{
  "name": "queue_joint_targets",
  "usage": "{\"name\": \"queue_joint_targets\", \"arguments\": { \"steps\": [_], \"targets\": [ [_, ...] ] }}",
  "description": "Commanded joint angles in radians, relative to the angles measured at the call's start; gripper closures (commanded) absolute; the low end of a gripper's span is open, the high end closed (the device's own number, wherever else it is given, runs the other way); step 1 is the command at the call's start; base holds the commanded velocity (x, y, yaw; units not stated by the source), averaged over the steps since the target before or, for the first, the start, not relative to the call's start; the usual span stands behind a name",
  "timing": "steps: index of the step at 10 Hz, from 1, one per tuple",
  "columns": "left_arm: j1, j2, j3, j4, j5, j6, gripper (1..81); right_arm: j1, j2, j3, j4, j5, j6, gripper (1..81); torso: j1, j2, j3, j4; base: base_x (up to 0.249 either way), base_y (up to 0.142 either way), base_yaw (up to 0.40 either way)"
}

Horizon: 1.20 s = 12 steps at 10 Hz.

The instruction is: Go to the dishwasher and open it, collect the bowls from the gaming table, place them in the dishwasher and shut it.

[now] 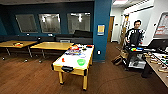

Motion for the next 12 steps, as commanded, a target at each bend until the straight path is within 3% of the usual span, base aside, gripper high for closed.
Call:
{"name": "queue_joint_targets", "arguments": {
  "steps": [1, 12],
  "targets": [
    [-0.049, -0.004, -0.001, -0.004, 0.045, 0.000, 1.0, 0.045, 0.007, 0.003, -0.008, -0.049, -0.004, 1.0, 0.000, 0.000, 0.000, 0.000, 0.092, 0.121, 0.000],
    [-0.049, -0.001, -0.001, -0.002, 0.044, 0.000, 1.0, 0.048, 0.006, 0.003, -0.008, -0.050, -0.005, 1.0, 0.000, 0.000, 0.000, 0.000, 0.092, 0.121, 0.000]
  ]
}}
